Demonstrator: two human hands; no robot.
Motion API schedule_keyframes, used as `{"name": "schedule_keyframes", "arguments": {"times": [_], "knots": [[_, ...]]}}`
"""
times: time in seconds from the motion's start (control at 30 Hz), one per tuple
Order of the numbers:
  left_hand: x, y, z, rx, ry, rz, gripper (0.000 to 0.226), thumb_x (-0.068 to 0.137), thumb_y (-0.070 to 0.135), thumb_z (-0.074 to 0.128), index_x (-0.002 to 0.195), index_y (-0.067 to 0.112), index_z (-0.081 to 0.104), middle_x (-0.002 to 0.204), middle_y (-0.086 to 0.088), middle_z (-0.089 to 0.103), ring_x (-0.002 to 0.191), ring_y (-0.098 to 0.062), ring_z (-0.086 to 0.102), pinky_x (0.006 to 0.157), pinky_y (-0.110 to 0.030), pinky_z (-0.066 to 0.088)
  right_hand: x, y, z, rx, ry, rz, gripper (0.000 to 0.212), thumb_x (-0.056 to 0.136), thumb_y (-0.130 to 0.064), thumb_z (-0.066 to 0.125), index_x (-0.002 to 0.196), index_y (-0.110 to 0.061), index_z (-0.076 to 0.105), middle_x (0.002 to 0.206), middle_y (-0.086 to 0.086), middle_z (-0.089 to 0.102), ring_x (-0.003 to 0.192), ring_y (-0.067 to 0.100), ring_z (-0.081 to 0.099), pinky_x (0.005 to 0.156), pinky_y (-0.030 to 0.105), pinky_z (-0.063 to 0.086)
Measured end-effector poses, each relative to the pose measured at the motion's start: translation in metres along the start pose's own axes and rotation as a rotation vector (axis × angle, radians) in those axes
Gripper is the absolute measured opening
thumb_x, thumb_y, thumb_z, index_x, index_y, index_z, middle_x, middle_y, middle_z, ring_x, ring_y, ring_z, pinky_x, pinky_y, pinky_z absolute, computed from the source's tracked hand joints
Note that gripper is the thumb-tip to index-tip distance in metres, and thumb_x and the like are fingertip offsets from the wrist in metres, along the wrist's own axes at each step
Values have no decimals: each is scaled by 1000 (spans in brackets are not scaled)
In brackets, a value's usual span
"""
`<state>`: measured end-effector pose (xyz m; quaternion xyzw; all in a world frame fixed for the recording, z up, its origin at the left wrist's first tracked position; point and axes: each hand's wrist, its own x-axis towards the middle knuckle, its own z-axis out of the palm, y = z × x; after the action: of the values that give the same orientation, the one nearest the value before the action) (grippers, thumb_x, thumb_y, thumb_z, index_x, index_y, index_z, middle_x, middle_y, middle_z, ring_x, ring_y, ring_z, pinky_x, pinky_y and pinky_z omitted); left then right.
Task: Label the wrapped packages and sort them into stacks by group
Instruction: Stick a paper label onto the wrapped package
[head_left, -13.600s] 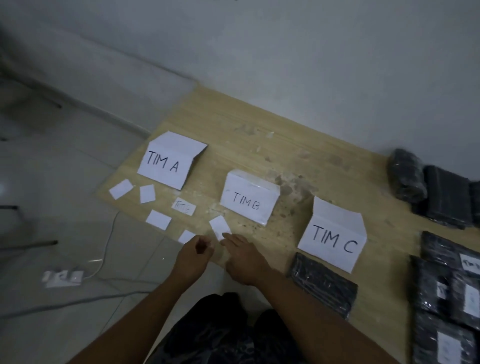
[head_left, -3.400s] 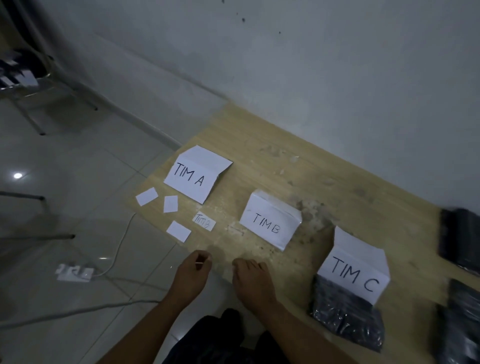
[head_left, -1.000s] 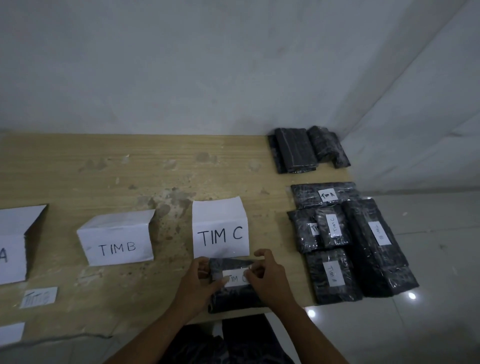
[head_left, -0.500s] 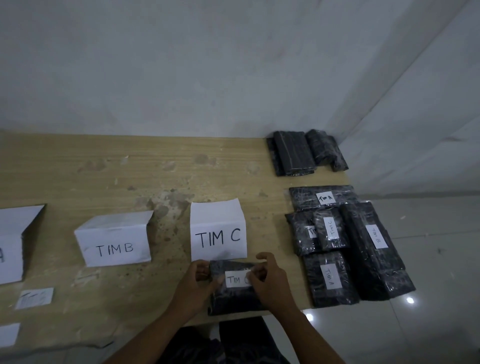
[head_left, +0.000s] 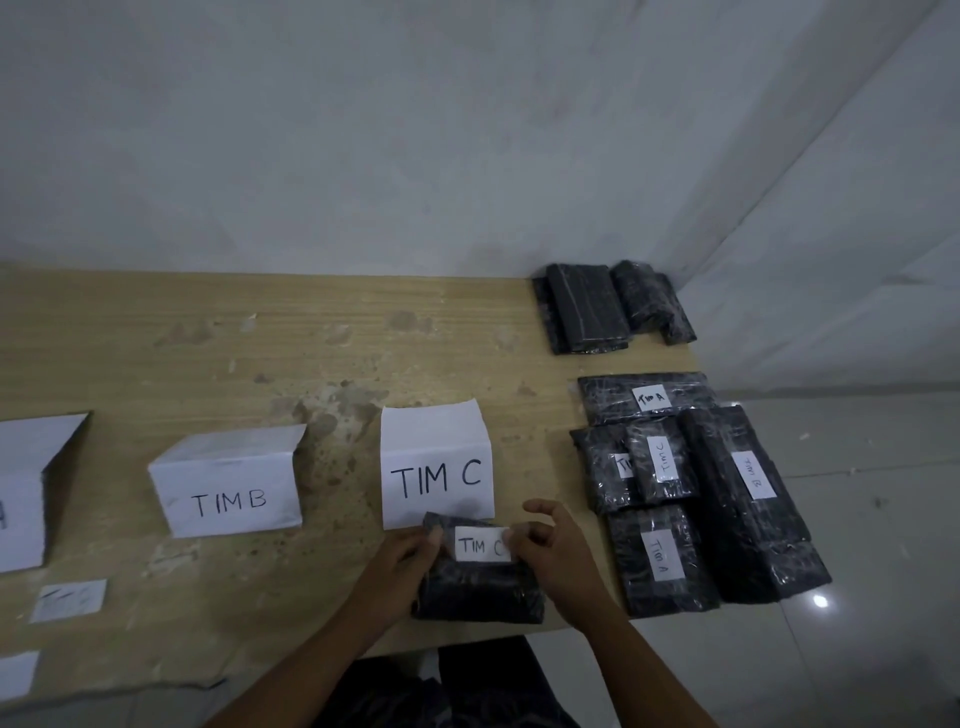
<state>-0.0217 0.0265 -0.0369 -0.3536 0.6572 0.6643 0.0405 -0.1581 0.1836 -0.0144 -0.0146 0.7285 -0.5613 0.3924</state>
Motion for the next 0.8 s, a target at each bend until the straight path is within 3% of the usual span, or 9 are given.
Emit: {"name": "schedule_keyframes", "arguments": {"times": [0.13, 0.27, 0.4, 0.5, 0.63, 0.8], "knots": [[5, -8, -3, 48, -7, -20, 7, 89, 26, 64, 84, 25, 68, 112, 15, 56, 102, -5, 57, 84, -15, 42, 1, 1, 5, -51, 27, -11, 35, 85, -9, 70, 113, -14, 49, 87, 16, 71, 79, 21, 72, 63, 29, 57], [7, -14, -4, 38, 3, -16, 2, 87, 27, 67, 87, 26, 69, 115, 13, 56, 108, -9, 56, 91, -22, 43, 0, 0, 6, -101, 30, -11, 36, 84, -10, 71, 112, -14, 49, 84, 10, 72, 78, 18, 72, 60, 25, 55], [5, -12, -4, -69, -61, -31, 15, 90, 27, 63, 104, 26, 70, 116, 8, 62, 109, -10, 60, 89, -23, 51, -1, -3, 6, -86, -6, 11, 35, 86, -11, 70, 113, -14, 48, 89, 12, 72, 78, 17, 72, 60, 24, 55], [5, -10, -2, -93, -1, -47, 14, 89, 20, 65, 102, 15, 67, 115, 1, 62, 109, -16, 60, 81, -20, 50, -2, -5, 3, -23, -11, 39, 33, 87, -13, 69, 114, -14, 50, 91, 12, 72, 80, 18, 71, 63, 29, 56], [10, 0, -1, -141, 47, -36, 15, 89, -9, 54, 96, -1, 64, 122, -12, 54, 97, -14, 58, 64, -8, 50, -4, -7, 1, 63, -5, 76, 32, 87, -11, 69, 113, -12, 51, 88, 9, 72, 77, 16, 70, 58, 27, 55], [14, -1, -2, -259, -37, -32, 33, 76, -16, 59, 97, 9, 63, 117, -14, 60, 91, -12, 66, 64, -13, 53, -4, -5, 1, 73, -5, 87, 32, 87, -10, 68, 113, -10, 50, 84, 7, 72, 80, 19, 69, 61, 29, 55]]}}
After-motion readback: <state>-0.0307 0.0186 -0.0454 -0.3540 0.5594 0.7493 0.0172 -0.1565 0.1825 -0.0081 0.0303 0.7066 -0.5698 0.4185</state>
